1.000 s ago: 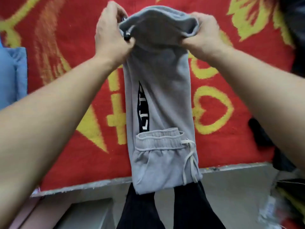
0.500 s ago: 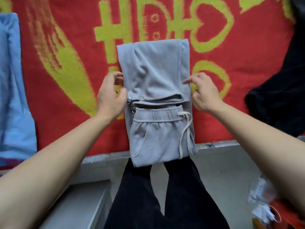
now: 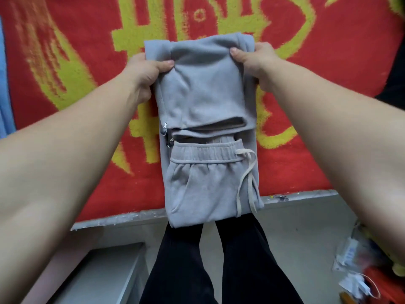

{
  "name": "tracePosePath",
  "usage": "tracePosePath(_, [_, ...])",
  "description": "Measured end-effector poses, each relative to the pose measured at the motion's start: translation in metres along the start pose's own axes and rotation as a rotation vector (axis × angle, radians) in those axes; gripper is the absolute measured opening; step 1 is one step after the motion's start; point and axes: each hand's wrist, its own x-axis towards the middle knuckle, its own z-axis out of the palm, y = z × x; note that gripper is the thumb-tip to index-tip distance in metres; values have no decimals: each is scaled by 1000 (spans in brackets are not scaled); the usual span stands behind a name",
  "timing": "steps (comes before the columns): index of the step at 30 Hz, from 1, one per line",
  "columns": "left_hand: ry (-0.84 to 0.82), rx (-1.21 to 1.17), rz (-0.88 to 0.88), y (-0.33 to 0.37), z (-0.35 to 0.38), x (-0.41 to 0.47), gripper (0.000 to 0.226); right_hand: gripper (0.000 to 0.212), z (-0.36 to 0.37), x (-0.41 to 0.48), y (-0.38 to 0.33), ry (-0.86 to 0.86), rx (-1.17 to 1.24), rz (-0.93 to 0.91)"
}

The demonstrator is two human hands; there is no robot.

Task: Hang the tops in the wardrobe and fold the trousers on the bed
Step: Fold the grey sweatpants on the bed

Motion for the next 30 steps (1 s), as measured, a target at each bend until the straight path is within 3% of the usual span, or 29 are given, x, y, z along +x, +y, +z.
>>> tracePosePath(4, [38, 5, 165, 52, -1, 14, 29, 37, -21, 11, -47, 44, 97, -145])
tracePosePath(6, [38, 28, 259, 84, -1, 19, 17, 37, -31, 14, -75, 82, 108, -213])
tracePosePath(7, [20, 65, 282, 97, -1, 19, 9, 30, -36, 11, -89, 77, 84, -223])
tracePosePath(11, [44, 402, 377, 127, -9, 0, 9, 18, -54, -18, -114, 51, -13, -232])
tracePosePath(12, [77, 462, 405, 129, -12, -12, 20, 14, -60, -27, -113, 72, -22, -310])
tracePosePath(14, [104, 470, 546, 123, -17, -40, 43, 37, -67, -54, -104, 102, -47, -492])
tracePosePath(16, [64, 519, 707, 101, -19, -78, 54, 49, -67, -83, -82, 141, -164, -590])
tracePosePath(20, [142, 835, 875, 10, -38, -125, 45, 33, -58, -135, 7, 257, -491, -810])
tracePosePath(23, [165, 1034, 1007, -69, -46, -145, 37, 25, -42, -163, 77, 235, -675, -962])
tracePosePath(26, [186, 1117, 1021, -124, -39, -158, 31, 11, -23, -171, 122, 184, -837, -1027])
tracePosePath(30, [138, 1256, 930, -163, -33, -161, 17, 10, -7, -174, 152, 104, -993, -1035])
